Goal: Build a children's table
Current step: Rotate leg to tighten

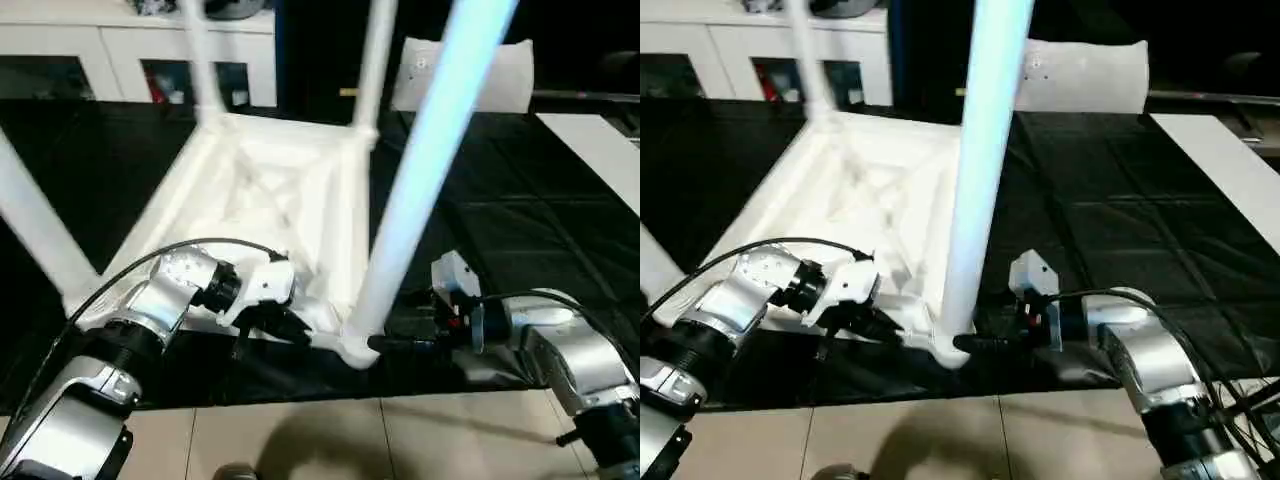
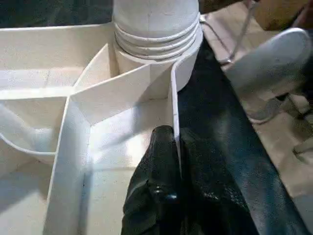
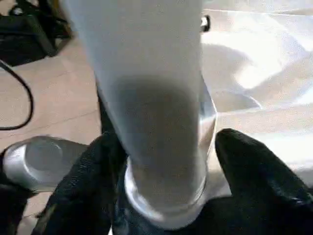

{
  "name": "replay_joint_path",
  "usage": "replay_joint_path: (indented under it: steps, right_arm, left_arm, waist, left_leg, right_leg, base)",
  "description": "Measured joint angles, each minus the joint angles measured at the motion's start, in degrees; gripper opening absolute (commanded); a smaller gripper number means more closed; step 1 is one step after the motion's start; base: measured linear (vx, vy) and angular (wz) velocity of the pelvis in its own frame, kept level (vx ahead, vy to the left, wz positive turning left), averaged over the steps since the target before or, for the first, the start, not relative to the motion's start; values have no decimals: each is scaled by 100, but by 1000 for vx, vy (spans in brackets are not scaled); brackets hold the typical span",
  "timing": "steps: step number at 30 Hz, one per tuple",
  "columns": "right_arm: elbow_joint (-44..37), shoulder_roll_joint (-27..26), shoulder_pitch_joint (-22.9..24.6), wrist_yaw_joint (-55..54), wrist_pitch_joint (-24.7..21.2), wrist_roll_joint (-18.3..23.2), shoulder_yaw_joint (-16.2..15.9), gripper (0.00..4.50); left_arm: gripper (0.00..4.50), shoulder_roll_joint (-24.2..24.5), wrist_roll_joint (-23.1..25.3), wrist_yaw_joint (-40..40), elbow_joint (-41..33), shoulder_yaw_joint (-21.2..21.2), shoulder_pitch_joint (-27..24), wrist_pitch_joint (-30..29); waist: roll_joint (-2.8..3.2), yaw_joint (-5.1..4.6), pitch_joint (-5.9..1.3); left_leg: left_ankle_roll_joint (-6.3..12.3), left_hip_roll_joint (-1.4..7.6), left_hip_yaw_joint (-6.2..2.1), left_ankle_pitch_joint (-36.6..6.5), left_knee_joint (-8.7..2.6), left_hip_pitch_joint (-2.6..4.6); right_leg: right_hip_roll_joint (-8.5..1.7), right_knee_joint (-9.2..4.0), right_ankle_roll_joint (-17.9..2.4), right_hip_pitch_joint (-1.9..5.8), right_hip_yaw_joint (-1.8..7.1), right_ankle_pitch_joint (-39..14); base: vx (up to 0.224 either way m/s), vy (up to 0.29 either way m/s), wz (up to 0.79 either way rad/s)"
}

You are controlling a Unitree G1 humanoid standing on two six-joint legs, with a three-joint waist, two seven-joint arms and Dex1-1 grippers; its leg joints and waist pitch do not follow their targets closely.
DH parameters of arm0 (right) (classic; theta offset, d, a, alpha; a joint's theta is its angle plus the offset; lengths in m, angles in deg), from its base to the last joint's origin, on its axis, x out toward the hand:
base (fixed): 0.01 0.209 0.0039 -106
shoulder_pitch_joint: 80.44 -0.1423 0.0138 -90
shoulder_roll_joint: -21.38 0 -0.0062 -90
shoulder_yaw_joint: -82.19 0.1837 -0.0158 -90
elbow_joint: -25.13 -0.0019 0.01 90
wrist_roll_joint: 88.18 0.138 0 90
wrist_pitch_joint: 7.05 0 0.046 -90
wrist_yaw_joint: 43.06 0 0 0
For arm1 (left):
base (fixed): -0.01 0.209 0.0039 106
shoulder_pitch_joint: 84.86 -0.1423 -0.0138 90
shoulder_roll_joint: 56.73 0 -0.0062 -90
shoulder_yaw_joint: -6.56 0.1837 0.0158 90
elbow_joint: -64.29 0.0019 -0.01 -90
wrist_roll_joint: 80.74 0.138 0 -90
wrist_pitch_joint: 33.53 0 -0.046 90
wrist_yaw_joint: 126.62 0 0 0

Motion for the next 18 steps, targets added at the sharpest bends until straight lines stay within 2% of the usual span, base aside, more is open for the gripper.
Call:
replay_joint_path:
  steps: [2, 4, 8, 10, 18]
  right_arm:
    - [5, -23, -11, 84, -31, 28, -16, 286]
    - [66, -44, -32, 188, -81, 60, -45, 257]
    - [143, -90, -76, 273, -112, 64, -84, 234]
    - [184, -86, -116, 306, -123, 65, -103, 208]
    - [178, -87, -137, 312, -242, 95, -113, 197]
  left_arm:
    - [0, -11, 4, -48, 3, 26, 13, 18]
    - [0, -18, 20, -77, 64, 46, 48, 98]
    - [0, -20, 25, -95, 135, 71, 91, 175]
    - [0, -18, 25, -101, 170, 86, 112, 204]
    - [0, -13, 22, -122, 182, 80, 117, 206]
  waist:
    - [-2, 0, 0]
    - [-4, -5, 0]
    - [-5, -4, 0]
    - [-6, -5, 0]
    - [-7, -6, -1]
  left_leg:
    - [1, 1, 0, -1, 2, -2]
    - [1, 1, 0, -1, 4, -3]
    - [1, 4, 0, 0, 5, -3]
    - [1, 5, 0, 0, 6, -3]
    - [0, 7, 0, 0, 6, -2]
  right_leg:
    - [0, 0, 0, 0, -1, 0]
    - [0, 1, 0, -1, -2, 0]
    - [0, 5, 0, -2, -5, 0]
    - [0, 6, 0, -2, -6, 0]
    - [0, 7, 0, -1, -9, 0]
  base:
    - [0, 0, 0]
    - [0, 0, 0]
    - [0, 0, 0]
    - [0, 0, 0]
    - [0, 0, 0]
